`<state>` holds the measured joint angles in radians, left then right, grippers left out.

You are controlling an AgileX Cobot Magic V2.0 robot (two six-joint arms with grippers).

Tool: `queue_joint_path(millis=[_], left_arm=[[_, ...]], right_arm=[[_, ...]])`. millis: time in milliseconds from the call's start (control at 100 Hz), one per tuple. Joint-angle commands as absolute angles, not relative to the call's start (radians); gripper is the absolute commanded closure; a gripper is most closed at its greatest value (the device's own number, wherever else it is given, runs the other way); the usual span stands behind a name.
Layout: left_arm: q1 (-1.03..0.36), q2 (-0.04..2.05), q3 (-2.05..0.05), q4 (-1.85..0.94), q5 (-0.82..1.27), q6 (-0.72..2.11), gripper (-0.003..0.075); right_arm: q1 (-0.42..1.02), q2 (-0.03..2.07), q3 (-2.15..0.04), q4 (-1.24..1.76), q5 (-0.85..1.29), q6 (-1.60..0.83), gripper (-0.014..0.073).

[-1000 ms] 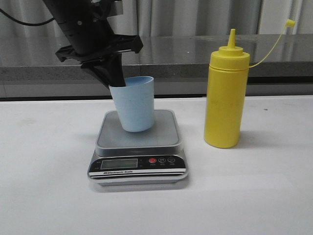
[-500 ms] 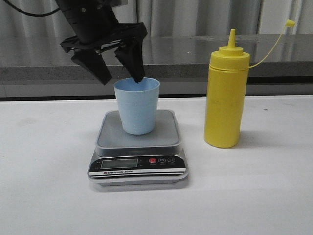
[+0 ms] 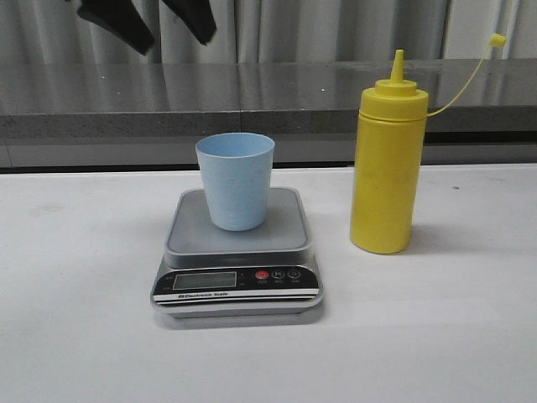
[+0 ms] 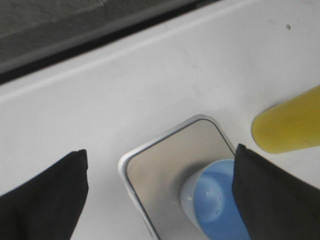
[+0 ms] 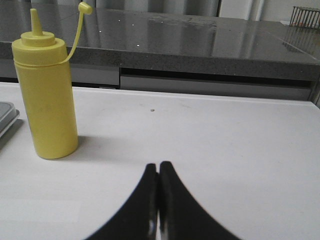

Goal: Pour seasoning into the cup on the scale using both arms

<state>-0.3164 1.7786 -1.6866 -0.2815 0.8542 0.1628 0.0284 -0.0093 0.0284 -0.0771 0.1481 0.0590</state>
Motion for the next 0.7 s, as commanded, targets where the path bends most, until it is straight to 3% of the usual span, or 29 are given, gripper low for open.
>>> queue_joint_path(millis=[0,290,690], left_arm=[[-0.277,1.659,-1.666,-0.303,0.769,0.163,0.0153],[-0.17,1.377,-1.339,-0.303,0.485,0.163,0.0153],[-0.17,0.923,-0.747,-0.296,0.063,0.164,0.0153]], right_arm=[[0.025,-0.03,0.006,-0.082,0.07,0.059,0.066],[0.025,-0.03,0.006,-0.082,0.07,0.059,0.066],[0.025,-0.03,0.006,-0.082,0.07,0.059,0.066]])
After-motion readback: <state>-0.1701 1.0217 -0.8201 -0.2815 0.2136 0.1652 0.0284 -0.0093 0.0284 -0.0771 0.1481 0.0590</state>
